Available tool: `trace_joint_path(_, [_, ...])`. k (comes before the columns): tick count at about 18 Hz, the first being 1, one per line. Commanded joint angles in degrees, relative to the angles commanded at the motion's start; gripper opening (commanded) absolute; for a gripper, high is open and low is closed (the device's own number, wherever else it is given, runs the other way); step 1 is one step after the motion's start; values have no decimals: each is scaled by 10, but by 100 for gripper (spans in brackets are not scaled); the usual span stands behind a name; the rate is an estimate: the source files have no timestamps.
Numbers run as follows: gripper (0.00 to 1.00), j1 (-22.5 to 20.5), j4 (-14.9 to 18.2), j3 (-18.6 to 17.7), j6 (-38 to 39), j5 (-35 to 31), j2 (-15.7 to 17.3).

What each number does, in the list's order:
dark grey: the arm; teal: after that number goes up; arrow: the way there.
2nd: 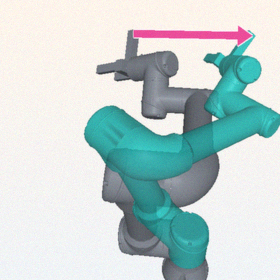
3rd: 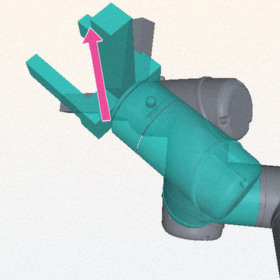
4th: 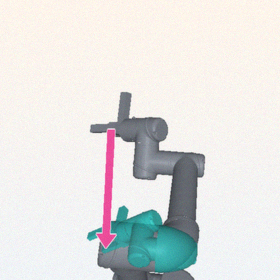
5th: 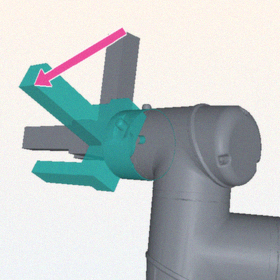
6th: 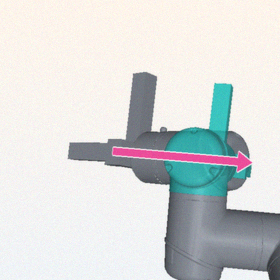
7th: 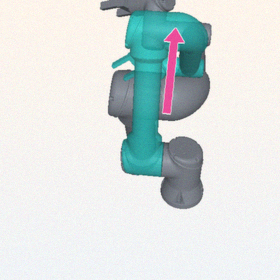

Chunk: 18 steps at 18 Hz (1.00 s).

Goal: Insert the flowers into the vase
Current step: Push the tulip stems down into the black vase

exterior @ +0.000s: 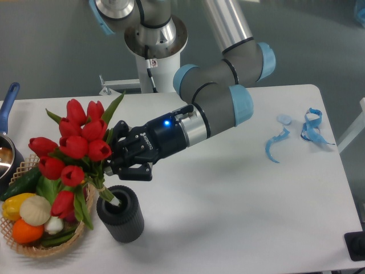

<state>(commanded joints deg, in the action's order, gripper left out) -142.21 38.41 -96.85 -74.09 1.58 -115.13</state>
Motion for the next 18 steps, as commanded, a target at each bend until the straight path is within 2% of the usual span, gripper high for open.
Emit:
trace_joint_path(2, [13, 0, -1, -19, -4, -5, -8])
trace_joint_path(10, [13, -4, -1, -54, -63, -12, -41])
trace_joint_path(12, [13, -5, 0, -57, -87, -12, -52])
trace_joint_path(18, [13, -19, 0, -56, -91, -13, -69])
